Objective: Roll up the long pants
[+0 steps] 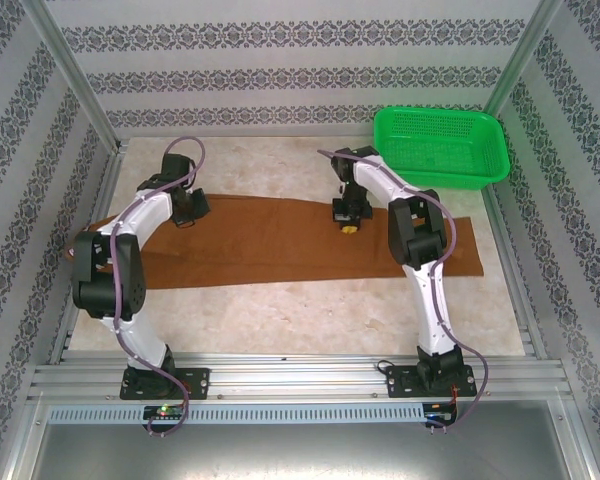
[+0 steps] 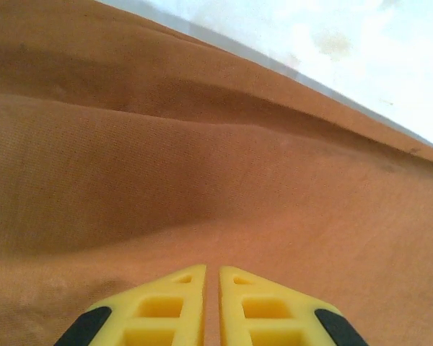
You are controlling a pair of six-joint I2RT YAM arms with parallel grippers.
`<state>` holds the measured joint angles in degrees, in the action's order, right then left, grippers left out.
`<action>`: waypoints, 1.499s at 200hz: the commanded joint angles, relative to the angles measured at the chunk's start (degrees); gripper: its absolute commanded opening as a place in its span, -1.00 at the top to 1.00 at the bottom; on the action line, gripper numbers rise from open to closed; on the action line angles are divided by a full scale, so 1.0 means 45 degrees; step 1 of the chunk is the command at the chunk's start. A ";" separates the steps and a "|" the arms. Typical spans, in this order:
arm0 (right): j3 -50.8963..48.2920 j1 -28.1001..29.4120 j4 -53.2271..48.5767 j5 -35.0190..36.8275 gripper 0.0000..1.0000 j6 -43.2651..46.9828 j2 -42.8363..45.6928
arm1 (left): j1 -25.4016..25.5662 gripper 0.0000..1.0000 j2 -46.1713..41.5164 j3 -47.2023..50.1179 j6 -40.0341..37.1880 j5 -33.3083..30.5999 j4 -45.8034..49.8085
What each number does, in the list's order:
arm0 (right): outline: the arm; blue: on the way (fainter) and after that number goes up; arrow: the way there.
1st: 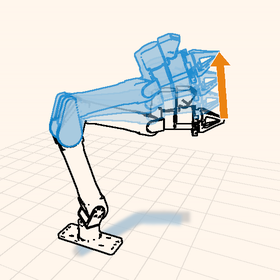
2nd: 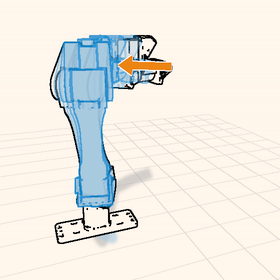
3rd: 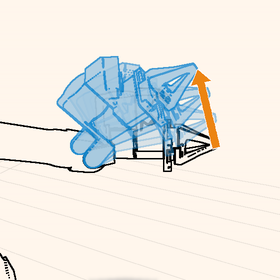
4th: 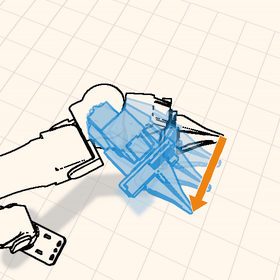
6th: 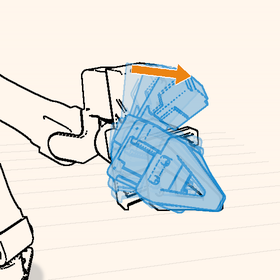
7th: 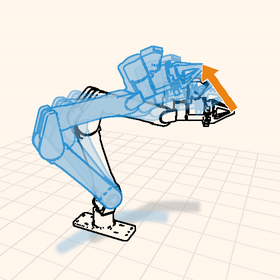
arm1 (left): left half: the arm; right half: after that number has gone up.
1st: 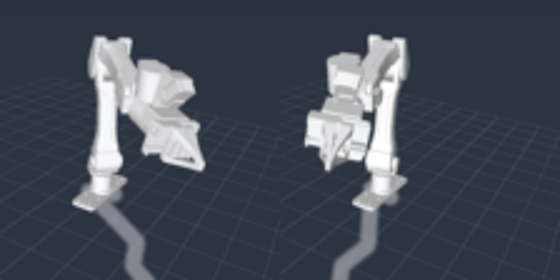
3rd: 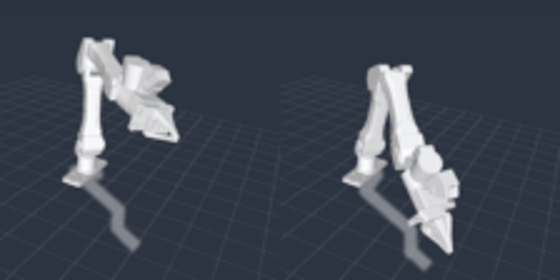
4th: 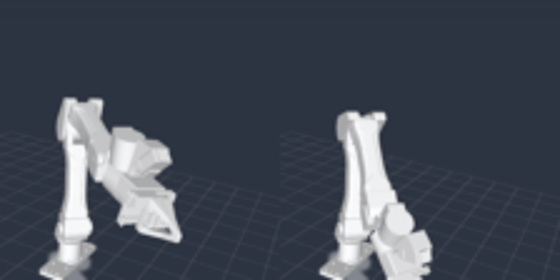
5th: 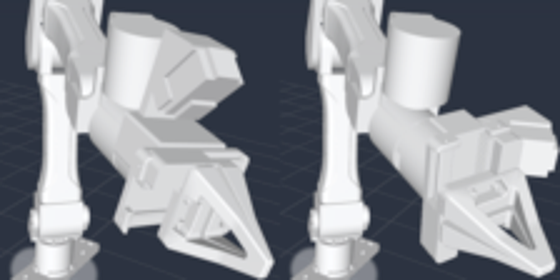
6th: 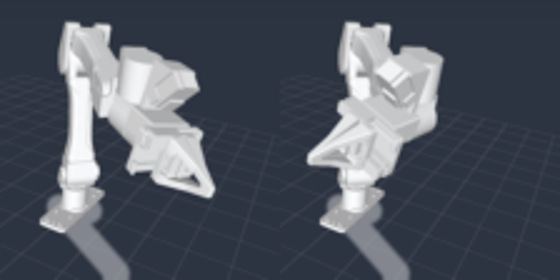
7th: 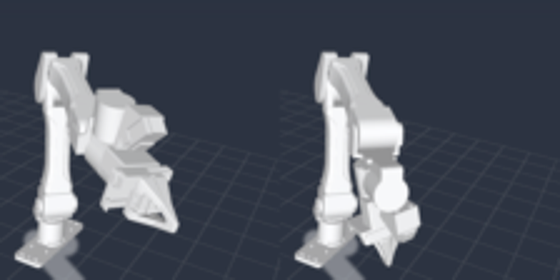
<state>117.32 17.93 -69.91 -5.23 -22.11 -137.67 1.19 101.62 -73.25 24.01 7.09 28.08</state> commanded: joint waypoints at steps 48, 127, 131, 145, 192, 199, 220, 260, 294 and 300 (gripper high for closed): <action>-0.4752 -0.1884 0.2445 0.2146 -0.38 -0.0440 0.6969 | 0.0126 0.73 -0.0464 -0.0582 -0.0285 -0.0378 0.0612; -0.8142 -0.8060 0.3847 -0.0109 -0.79 -0.0404 0.9489 | -0.0245 0.67 -0.1686 0.0385 -0.0388 -0.0823 0.0831; -0.8219 -0.8236 0.4020 -0.0281 -0.78 -0.0496 0.9455 | -0.0248 0.67 -0.1624 0.0341 -0.0378 -0.0717 0.0831; -0.8328 -0.8764 0.4293 -0.0873 -0.73 -0.0766 0.9271 | -0.0246 0.68 -0.1419 0.0210 -0.0329 -0.0392 0.0860; -0.9970 -0.8886 0.5411 -0.2195 -0.69 -0.1421 0.8936 | -0.0255 0.66 -0.1255 0.0053 -0.0547 -0.0365 0.0967; -1.0295 -0.8883 0.5569 -0.2382 -0.69 -0.1514 0.8896 | -0.0247 0.66 -0.1218 0.0031 -0.0553 -0.0337 0.0984; -1.1144 -0.9002 0.6095 -0.2518 -0.66 -0.1703 0.8946 | -0.0248 0.65 -0.1140 0.0012 -0.0584 -0.0233 0.1004; -1.1683 -0.9375 0.6433 -0.2650 0.14 -0.1673 0.9144 | -0.0252 0.65 -0.1118 0.0006 -0.0561 -0.0222 0.1007; -1.1388 -0.9454 0.6375 -0.1716 1.00 -0.1687 0.9417 | -0.0245 0.66 -0.1121 0.0126 -0.0564 -0.0344 0.0972; -1.1274 -0.9459 0.6347 -0.1591 1.00 -0.1670 0.9485 | -0.0261 0.66 -0.1104 0.0112 -0.0570 -0.0363 0.0987</action>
<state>65.41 -24.25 -41.67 -15.31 -29.28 -97.01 0.64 96.16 -72.71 22.59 5.80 30.92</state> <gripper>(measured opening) 0.049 0.173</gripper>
